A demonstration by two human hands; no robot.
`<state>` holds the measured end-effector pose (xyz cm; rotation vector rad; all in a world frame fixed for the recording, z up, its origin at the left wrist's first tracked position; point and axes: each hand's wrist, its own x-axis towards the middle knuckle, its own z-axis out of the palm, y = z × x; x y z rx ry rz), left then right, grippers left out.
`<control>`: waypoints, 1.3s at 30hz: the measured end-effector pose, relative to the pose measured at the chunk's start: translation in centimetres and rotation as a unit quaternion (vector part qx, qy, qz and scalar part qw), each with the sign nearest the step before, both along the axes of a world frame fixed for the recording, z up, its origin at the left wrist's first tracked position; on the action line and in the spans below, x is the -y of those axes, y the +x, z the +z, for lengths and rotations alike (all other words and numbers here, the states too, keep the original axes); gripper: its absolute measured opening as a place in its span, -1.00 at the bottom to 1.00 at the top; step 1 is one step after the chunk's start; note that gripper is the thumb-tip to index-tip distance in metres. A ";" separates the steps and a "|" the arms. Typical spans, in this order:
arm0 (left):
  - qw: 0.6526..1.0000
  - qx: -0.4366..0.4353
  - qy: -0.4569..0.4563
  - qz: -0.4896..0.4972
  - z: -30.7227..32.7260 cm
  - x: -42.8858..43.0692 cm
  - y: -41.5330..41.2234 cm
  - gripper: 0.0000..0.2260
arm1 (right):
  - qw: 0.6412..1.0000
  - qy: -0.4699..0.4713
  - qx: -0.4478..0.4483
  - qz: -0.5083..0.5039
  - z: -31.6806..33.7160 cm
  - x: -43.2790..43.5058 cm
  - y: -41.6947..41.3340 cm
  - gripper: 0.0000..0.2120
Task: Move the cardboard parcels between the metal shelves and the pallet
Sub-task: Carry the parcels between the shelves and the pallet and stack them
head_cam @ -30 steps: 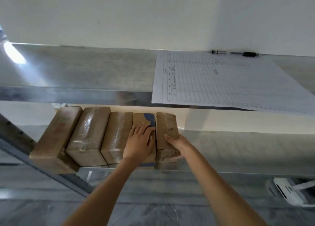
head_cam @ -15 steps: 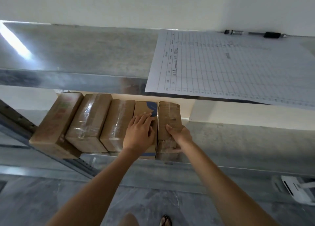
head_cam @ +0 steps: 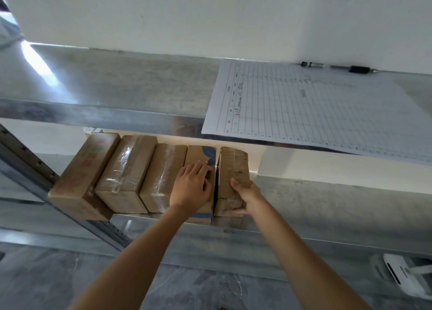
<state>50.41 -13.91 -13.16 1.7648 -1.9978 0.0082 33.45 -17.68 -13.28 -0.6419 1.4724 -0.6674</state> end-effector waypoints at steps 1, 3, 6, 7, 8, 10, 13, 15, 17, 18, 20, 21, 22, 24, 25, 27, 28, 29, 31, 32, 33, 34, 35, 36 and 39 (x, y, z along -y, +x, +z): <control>1.000 0.005 0.001 -0.005 0.1 0.1 0.1 -0.74 | 1.000 0.016 0.016 -0.003 0.5 -0.1 -0.3 -0.56; 1.000 0.015 0.016 -0.012 0.5 0.3 0.3 -0.74 | 0.999 0.033 0.030 -0.009 1.4 -0.6 -1.0 -0.51; 0.997 0.020 0.068 -0.018 0.8 0.6 0.3 -0.72 | 0.999 0.017 0.029 -0.022 2.9 -1.6 -2.4 -0.47; 0.995 0.013 0.091 -0.023 1.0 0.6 0.2 -0.70 | 0.999 0.007 0.032 -0.029 3.6 -1.8 -2.9 -0.45; 0.992 0.000 0.121 -0.030 1.3 0.7 0.1 -0.70 | 0.999 -0.008 0.036 -0.032 4.6 -2.0 -3.5 -0.43; 0.984 -0.043 0.169 -0.038 2.6 0.4 -0.2 -0.68 | 0.997 -0.049 0.044 -0.026 6.8 -2.7 -4.3 -0.44; 0.963 -0.217 0.158 0.002 5.8 -0.9 -0.5 -0.74 | 0.991 -0.109 0.078 -0.006 9.2 -4.9 -4.3 -0.44; 0.933 -0.333 0.133 0.018 7.6 -2.6 0.0 -0.80 | 0.982 -0.141 0.124 0.017 9.9 -7.0 -3.7 -0.43; 0.914 -0.388 0.114 -0.002 8.7 -5.0 1.2 -0.68 | 0.975 -0.158 0.148 0.058 10.4 -9.2 -2.7 -0.49; 0.897 -0.426 0.114 -0.010 9.1 -6.6 2.0 -0.62 | 0.972 -0.159 0.154 0.082 10.7 -10.4 -2.0 -0.51; 0.847 -0.521 0.107 -0.023 10.0 -10.1 4.0 -0.57 | 0.967 -0.150 0.159 0.131 10.9 -12.5 -0.1 -0.55; 0.826 -0.555 0.098 -0.032 10.5 -11.8 5.0 -0.54 | 0.963 -0.147 0.163 0.153 11.0 -13.3 0.9 -0.57; 0.820 -0.565 0.087 -0.030 10.9 -13.7 6.1 -0.51 | 0.958 -0.141 0.174 0.182 11.2 -14.2 2.3 -0.59; 0.815 -0.576 0.065 -0.009 10.9 -17.4 8.7 -0.52 | 0.945 -0.139 0.177 0.238 11.7 -15.9 5.8 -0.56; 0.809 -0.586 0.051 0.012 10.9 -19.4 10.2 -0.55 | 0.943 -0.148 0.157 0.253 12.0 -16.8 7.9 -0.50; 0.797 -0.601 0.024 0.056 10.6 -23.0 13.3 -0.58 | 0.932 -0.227 0.080 0.271 12.8 -19.1 12.7 -0.49; 0.791 -0.606 0.008 0.079 10.7 -24.8 14.7 -0.59 | 0.918 -0.292 0.038 0.264 13.3 -20.4 15.2 -0.53; 0.787 -0.610 -0.007 0.095 11.1 -26.7 15.9 -0.60 | 0.893 -0.353 0.010 0.277 14.0 -22.0 17.6 -0.53; 0.790 -0.599 -0.028 0.126 11.8 -30.2 18.2 -0.61 | 0.837 -0.433 0.010 0.334 14.7 -25.2 22.1 -0.45; 0.796 -0.586 -0.037 0.148 11.9 -32.0 19.4 -0.61 | 0.812 -0.462 0.026 0.356 14.7 -26.5 24.1 -0.44; 0.802 -0.571 -0.051 0.168 12.2 -33.8 20.6 -0.59 | 0.794 -0.482 0.037 0.368 14.5 -27.7 25.8 -0.44; 0.808 -0.554 -0.071 0.187 12.4 -35.7 22.0 -0.57 | 0.779 -0.499 0.051 0.377 14.5 -29.1 27.6 -0.44; 0.815 -0.536 -0.086 0.205 12.8 -37.5 23.4 -0.55 | 0.768 -0.512 0.057 0.379 14.1 -30.2 29.4 -0.46; 0.822 -0.516 -0.099 0.218 13.2 -39.2 24.8 -0.54 | 0.760 -0.517 0.071 0.389 14.0 -31.5 31.1 -0.48; 0.847 -0.457 -0.133 0.236 14.2 -43.8 28.3 -0.59 | 0.732 -0.527 0.103 0.420 13.9 -34.9 36.0 -0.51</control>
